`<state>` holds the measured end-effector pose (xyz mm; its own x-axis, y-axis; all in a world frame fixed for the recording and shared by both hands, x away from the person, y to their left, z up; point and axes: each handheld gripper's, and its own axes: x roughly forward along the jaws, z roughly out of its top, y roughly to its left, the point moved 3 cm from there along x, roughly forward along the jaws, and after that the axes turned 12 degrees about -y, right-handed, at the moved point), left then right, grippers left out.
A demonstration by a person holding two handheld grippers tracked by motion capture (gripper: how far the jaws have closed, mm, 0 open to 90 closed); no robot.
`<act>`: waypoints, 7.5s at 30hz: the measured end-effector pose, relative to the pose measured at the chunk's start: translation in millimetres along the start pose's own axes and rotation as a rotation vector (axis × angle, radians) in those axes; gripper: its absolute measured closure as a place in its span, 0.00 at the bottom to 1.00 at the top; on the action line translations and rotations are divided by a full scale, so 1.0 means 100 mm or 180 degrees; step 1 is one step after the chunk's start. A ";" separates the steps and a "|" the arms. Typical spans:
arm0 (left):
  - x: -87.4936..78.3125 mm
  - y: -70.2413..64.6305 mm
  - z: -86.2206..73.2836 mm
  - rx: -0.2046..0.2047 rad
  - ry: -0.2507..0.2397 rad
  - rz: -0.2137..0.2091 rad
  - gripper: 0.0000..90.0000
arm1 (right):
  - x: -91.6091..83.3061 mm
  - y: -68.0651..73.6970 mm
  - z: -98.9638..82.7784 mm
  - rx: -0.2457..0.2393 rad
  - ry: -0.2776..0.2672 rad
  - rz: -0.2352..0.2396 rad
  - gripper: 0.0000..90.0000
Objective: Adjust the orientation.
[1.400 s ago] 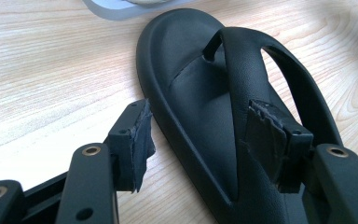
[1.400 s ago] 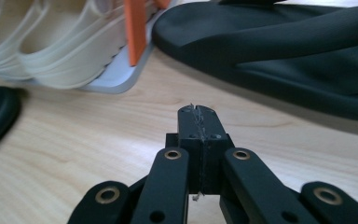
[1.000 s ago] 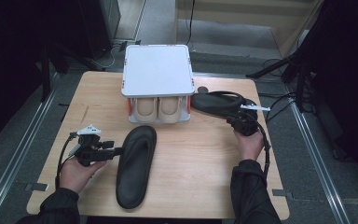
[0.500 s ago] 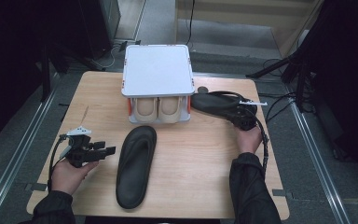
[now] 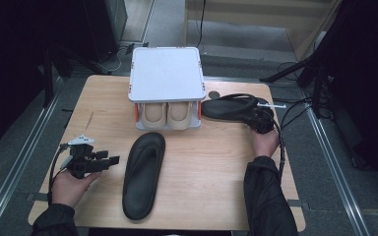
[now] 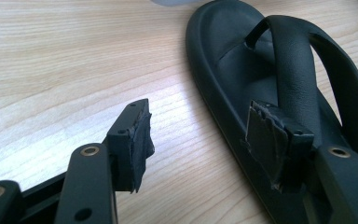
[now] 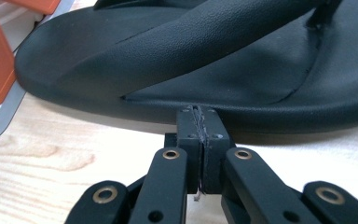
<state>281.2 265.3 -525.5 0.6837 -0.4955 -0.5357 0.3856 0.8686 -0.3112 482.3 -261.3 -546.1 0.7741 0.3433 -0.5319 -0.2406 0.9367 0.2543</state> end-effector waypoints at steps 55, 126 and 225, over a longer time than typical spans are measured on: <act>-0.17 0.08 -0.15 -0.0137 0.0024 0.0142 0.45 | 0.50 0.91 0.17 -0.0299 0.0076 0.0236 1.00; 0.28 -0.10 0.16 0.0059 0.0164 -0.0268 0.45 | -0.12 0.38 -0.06 -0.0144 0.0134 0.0144 1.00; -0.12 0.08 -0.16 -0.0193 0.0082 0.0053 0.44 | 0.21 0.22 0.35 0.0120 -0.0199 -0.0133 0.85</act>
<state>266.2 278.4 -533.7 0.6731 -0.4817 -0.5611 0.3357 0.8751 -0.3486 514.0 -236.0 -523.0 0.8184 0.2978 -0.4914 -0.1861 0.9465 0.2638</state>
